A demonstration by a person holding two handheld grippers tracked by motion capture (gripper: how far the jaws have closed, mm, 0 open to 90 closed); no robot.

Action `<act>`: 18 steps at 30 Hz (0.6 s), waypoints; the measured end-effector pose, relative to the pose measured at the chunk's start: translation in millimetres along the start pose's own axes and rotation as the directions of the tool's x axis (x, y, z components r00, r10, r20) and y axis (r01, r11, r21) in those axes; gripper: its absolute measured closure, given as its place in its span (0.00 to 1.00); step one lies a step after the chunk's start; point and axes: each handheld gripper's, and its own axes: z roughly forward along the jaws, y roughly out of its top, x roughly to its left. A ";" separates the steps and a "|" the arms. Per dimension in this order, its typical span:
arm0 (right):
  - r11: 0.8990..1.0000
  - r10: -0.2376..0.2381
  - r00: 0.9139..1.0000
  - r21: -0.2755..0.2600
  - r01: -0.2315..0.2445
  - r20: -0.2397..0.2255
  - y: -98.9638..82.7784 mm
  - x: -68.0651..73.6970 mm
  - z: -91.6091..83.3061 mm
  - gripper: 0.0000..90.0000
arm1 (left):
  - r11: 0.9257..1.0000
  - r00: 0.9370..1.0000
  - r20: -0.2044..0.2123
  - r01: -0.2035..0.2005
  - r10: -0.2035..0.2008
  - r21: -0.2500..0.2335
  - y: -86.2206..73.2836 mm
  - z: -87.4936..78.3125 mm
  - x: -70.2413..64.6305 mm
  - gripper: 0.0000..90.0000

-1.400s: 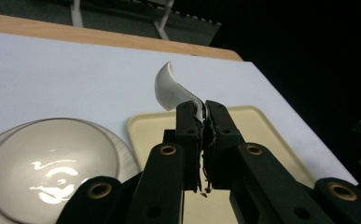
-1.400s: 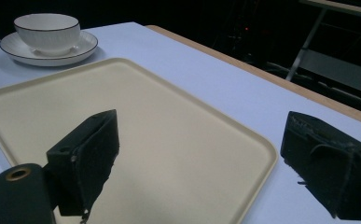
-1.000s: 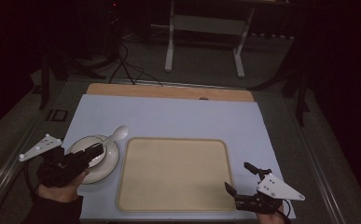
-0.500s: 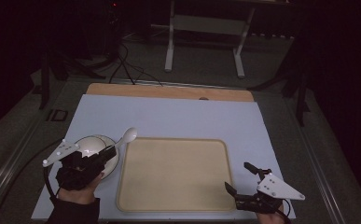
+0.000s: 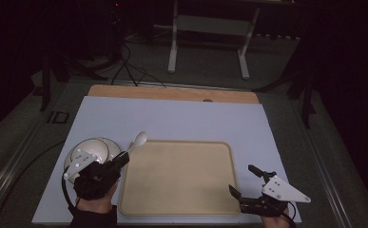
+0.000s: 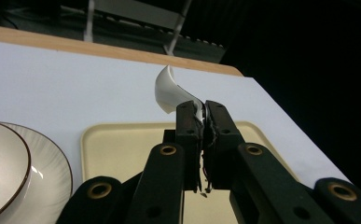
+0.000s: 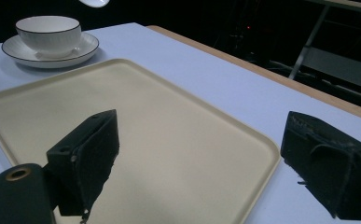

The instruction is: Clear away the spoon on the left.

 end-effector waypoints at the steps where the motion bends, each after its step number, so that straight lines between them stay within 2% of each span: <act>1: 1.000 0.001 1.000 0.000 -0.001 -0.001 0.0 0.0 0.0 0.13 | 1.000 1.000 -0.013 -0.009 0.009 -0.008 -1.5 0.0 -1.2 0.96; 5: 1.000 0.000 1.000 -0.001 0.000 -0.001 -0.1 -0.2 0.3 0.13 | 1.000 0.999 -0.037 -0.006 0.005 -0.028 -8.3 2.0 -3.1 0.96; 7: 1.000 0.002 1.000 0.000 -0.002 -0.003 -0.1 0.1 0.8 0.13 | 0.999 1.000 -0.029 0.008 -0.009 -0.033 -11.5 4.4 -3.0 0.96; 8: 1.000 0.002 1.000 0.000 -0.002 -0.005 0.0 0.2 1.0 0.13 | 0.999 0.999 -0.042 0.001 -0.003 -0.044 -14.1 5.7 -4.3 0.96; 10: 1.000 0.000 1.000 -0.001 0.000 -0.007 0.2 0.6 1.1 0.13 | 0.999 0.999 -0.036 0.005 -0.007 -0.048 -17.3 8.1 -4.9 0.96; 12: 1.000 0.001 1.000 0.002 -0.001 -0.008 0.1 0.6 1.4 0.13 | 0.998 0.998 -0.056 -0.014 0.011 -0.060 -22.0 11.1 -8.1 0.96; 14: 1.000 0.003 1.000 0.001 -0.003 -0.010 0.1 0.5 1.6 0.13 | 0.997 0.999 -0.052 -0.001 -0.003 -0.072 -26.4 13.9 -8.4 0.96; 15: 1.000 0.002 1.000 0.003 -0.002 -0.009 0.1 0.5 1.8 0.13 | 0.997 0.998 -0.069 -0.011 0.006 -0.073 -28.7 15.2 -9.7 0.96; 18: 1.000 0.001 1.000 0.004 -0.001 -0.011 0.1 0.7 1.7 0.13 | 0.997 0.998 -0.060 0.007 -0.012 -0.079 -34.5 18.6 -9.7 0.96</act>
